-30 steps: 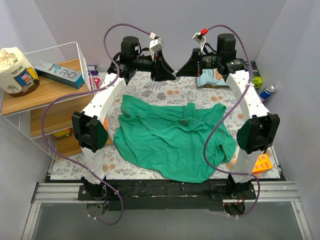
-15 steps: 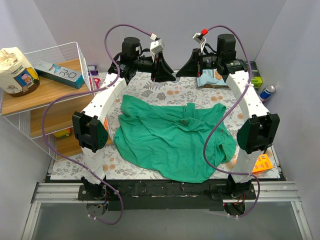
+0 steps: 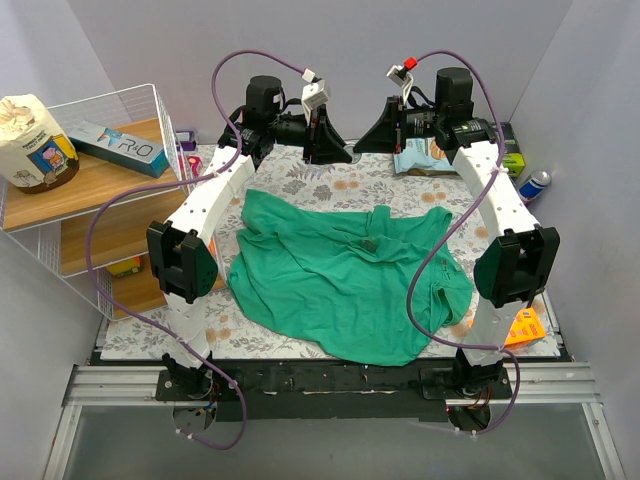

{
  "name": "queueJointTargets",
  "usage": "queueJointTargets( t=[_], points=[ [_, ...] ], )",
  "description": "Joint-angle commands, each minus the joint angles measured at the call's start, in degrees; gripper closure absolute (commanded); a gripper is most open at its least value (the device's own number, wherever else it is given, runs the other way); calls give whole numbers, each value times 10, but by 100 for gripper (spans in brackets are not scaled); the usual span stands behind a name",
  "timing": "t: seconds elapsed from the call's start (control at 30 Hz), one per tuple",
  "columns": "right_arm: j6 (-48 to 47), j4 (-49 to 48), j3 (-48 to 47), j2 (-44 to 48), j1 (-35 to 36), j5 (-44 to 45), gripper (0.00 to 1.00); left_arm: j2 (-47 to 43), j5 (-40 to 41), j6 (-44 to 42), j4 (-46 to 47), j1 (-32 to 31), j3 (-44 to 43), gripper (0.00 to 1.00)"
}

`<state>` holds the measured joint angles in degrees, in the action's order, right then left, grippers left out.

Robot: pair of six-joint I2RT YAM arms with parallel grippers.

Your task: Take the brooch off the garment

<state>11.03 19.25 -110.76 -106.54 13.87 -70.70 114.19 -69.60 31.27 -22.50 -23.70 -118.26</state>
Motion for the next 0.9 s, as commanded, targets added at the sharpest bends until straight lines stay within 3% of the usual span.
queueJointTargets(
  t=[0.0,0.5,0.87],
  points=[
    [4,-15,4,20,1,-16,99,0,9,-7,-2,1,-17,79],
    [-30,13,-7,26,13,-5,99,4,32,33,36,2,-9,82],
    [-51,26,-24,28,25,-4,99,8,85,20,30,1,-4,95]
  ],
)
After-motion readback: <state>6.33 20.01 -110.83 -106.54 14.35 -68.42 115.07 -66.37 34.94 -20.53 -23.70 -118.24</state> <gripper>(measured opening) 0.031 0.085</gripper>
